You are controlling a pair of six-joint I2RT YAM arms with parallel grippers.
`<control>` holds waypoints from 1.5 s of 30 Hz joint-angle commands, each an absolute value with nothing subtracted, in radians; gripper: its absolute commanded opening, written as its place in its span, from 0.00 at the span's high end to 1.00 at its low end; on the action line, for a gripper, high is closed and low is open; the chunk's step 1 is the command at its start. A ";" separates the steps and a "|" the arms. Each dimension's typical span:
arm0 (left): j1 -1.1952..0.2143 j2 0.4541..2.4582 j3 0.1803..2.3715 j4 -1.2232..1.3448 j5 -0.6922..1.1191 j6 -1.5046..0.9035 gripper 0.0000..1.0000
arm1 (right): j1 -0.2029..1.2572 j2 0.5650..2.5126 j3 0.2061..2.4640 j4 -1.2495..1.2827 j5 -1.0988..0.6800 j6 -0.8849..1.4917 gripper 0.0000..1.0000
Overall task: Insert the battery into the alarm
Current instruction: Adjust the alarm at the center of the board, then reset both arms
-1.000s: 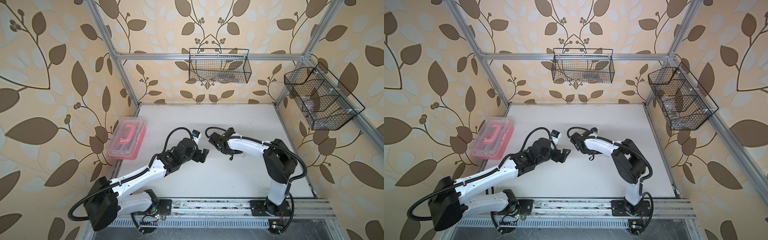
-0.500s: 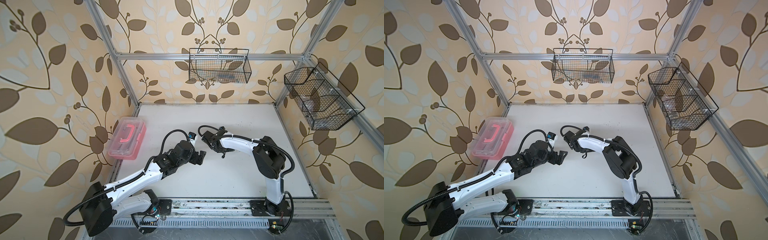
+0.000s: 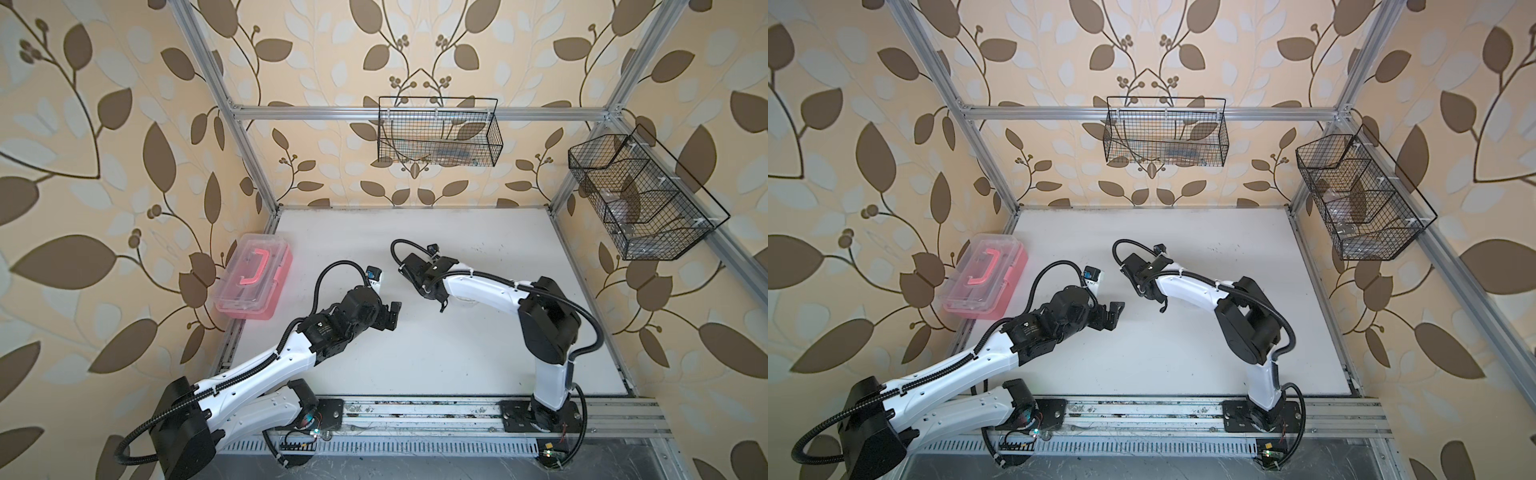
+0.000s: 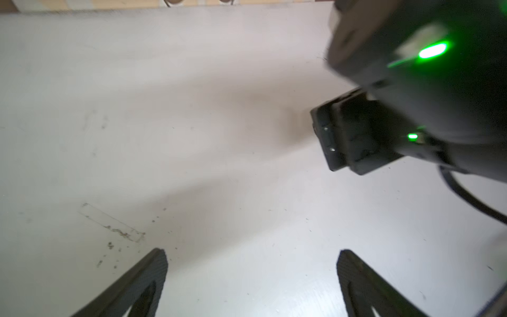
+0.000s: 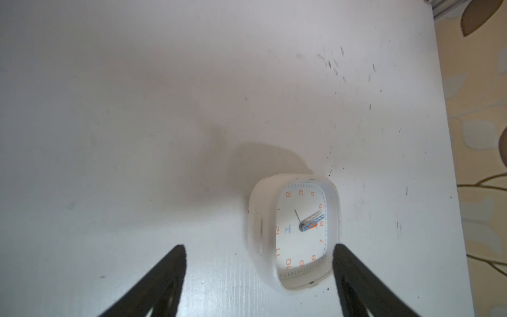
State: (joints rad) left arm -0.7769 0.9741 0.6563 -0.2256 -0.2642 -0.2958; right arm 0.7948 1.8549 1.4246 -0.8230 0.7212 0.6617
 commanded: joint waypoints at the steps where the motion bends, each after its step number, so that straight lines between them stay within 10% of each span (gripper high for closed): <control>1: -0.762 0.946 0.690 -0.227 -0.445 -0.203 0.01 | 0.768 1.646 1.345 -0.685 0.708 0.558 0.02; 14: -0.249 1.051 0.574 0.030 -0.569 -0.133 0.01 | 0.096 0.897 0.322 0.344 0.490 0.239 0.00; 30: -0.025 1.506 0.300 0.937 -0.200 -0.006 0.01 | 0.051 1.344 0.108 1.152 0.226 0.024 0.00; 45: -0.021 1.503 0.379 0.767 -0.253 -0.038 0.01 | 0.037 1.349 0.187 0.996 0.149 0.015 0.00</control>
State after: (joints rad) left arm -0.0250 1.5089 0.3580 0.7368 -0.2256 -0.0280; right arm 0.0406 1.3388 0.1665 0.9894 0.1677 0.0360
